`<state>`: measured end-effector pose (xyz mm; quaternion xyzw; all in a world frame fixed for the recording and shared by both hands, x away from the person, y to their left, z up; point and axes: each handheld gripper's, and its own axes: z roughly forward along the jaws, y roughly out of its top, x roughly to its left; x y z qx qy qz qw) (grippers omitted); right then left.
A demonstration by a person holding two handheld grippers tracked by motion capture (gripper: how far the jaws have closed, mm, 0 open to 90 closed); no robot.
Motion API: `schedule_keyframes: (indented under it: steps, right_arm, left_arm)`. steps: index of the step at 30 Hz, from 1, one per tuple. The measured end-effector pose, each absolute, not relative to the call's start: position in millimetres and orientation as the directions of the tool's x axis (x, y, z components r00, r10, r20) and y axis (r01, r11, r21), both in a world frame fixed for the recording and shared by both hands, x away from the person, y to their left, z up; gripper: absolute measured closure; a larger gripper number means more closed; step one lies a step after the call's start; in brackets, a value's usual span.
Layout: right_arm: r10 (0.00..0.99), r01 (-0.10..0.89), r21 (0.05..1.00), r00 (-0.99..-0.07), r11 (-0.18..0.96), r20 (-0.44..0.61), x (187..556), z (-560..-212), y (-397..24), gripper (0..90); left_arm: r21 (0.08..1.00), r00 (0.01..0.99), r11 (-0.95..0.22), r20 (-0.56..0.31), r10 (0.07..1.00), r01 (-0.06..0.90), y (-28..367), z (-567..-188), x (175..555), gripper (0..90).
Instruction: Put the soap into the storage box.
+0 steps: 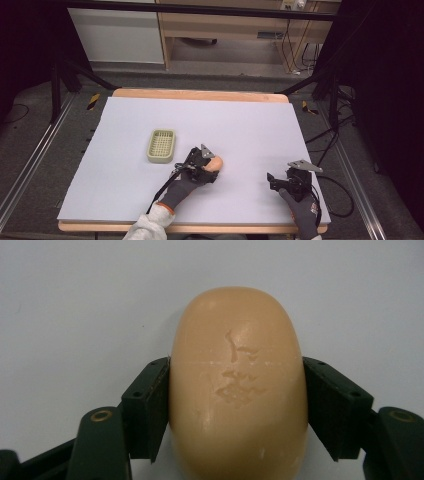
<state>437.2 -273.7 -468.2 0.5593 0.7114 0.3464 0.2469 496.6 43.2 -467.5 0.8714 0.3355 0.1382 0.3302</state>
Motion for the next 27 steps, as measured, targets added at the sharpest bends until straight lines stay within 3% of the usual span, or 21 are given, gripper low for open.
schedule_keyframes:
  steps: [27]
  right_arm:
    - [0.968, 0.626, 0.769, -0.249, 0.133, 0.036, 437.5, -468.6, -274.2, 8.4]
  left_arm:
    - [0.72, 0.71, -0.509, 0.032, 0.703, 0.471, 96.8, -429.6, 483.7, 31.7]
